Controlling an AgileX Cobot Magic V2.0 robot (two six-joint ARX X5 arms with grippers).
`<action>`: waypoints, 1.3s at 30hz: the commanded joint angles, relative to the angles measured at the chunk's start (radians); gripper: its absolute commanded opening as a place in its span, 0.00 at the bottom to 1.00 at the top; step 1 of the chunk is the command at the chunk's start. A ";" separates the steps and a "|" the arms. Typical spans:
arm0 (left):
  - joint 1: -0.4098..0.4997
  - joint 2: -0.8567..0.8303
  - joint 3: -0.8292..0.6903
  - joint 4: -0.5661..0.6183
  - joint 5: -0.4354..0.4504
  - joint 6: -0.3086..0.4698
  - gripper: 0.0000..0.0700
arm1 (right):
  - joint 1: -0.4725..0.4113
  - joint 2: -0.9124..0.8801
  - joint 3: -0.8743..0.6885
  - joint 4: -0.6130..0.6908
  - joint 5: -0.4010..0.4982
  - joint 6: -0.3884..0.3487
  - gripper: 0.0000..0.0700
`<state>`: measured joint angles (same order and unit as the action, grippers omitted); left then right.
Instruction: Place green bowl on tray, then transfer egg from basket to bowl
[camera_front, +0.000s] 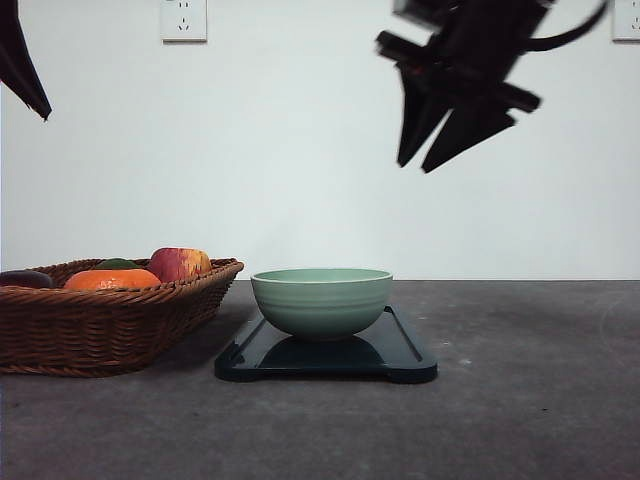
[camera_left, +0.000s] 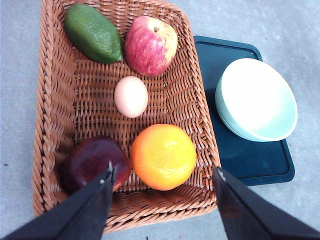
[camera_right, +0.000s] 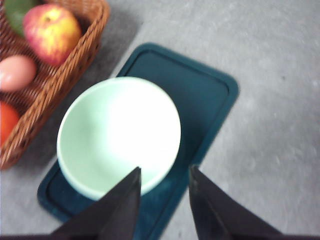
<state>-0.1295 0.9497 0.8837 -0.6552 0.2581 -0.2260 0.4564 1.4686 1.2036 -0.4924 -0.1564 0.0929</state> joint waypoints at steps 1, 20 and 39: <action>-0.003 0.005 0.026 0.008 0.001 0.001 0.56 | 0.006 -0.056 -0.068 0.048 0.000 -0.006 0.27; -0.003 0.006 0.028 -0.022 0.002 0.008 0.55 | 0.006 -0.670 -0.578 0.062 0.070 0.027 0.27; -0.097 0.441 0.455 -0.218 -0.103 0.161 0.55 | 0.006 -0.752 -0.597 0.043 0.112 0.027 0.27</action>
<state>-0.2218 1.3626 1.3056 -0.8743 0.1608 -0.0976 0.4567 0.7139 0.6029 -0.4612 -0.0485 0.1093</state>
